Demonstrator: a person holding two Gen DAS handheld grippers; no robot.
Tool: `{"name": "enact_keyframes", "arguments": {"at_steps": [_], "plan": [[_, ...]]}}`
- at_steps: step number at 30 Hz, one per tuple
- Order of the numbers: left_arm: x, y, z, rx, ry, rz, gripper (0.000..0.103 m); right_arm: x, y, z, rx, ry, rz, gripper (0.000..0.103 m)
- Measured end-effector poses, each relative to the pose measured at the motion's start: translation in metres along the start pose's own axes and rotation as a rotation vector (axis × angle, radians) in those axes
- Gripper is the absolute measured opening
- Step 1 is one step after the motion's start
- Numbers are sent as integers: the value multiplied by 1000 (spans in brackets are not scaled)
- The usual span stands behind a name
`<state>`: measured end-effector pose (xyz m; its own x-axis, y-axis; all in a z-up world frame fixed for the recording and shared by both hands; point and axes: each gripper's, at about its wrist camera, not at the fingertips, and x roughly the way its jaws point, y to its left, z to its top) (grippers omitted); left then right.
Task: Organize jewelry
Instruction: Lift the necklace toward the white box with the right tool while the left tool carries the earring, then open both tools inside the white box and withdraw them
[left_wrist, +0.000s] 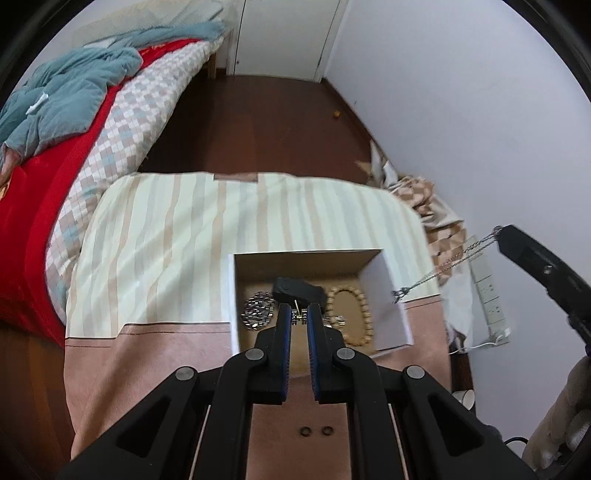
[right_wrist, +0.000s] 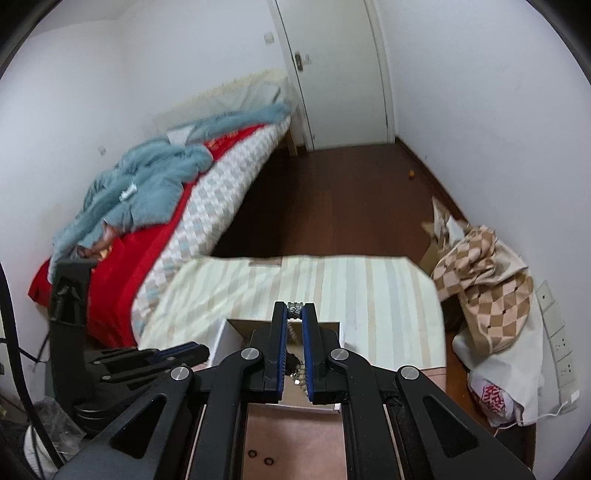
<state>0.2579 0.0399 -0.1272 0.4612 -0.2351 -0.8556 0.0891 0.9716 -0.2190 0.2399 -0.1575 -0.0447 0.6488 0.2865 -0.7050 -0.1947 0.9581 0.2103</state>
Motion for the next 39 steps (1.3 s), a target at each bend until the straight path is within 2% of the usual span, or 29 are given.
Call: {"name": "enact_keyframes", "arguments": {"at_steps": [5,9,12,14,16,18,20,22,23,25,27,29,31,35,39], "plan": [[28,13,2,-27,80,1,6,58,-9,-2,8,128,8,8],[34,20,2,-68,118,-8,8,82,-16,-6,20,195,25,8],[34,21,6,-76,120,24,14,97,-22,-8,38,267,59,9],[32,21,9,-73,111,46,27,105,-24,-9,47,318,70,9],[29,21,13,-71,91,78,62,112,-28,-12,60,369,77,10],[23,22,13,-70,64,94,69,115,-29,-13,61,395,74,15],[21,22,15,-65,56,120,70,116,-32,-14,70,413,72,40],[20,25,15,-70,59,137,74,114,-33,-15,75,422,76,54],[19,26,14,-71,56,149,77,113,-34,-16,74,423,70,54],[17,28,12,-72,54,173,96,109,-34,-14,65,415,52,54],[15,29,8,-67,42,207,101,105,-33,-16,39,408,4,58],[12,29,1,-57,24,254,102,103,-32,-19,8,400,-54,81],[12,29,-4,-50,12,286,102,102,-30,-26,-30,392,-120,93],[12,28,-19,-27,0,344,103,104,-28,-45,-51,396,-199,101],[7,27,-30,-23,-2,361,103,104,-27,-58,-55,376,-244,102]]}}
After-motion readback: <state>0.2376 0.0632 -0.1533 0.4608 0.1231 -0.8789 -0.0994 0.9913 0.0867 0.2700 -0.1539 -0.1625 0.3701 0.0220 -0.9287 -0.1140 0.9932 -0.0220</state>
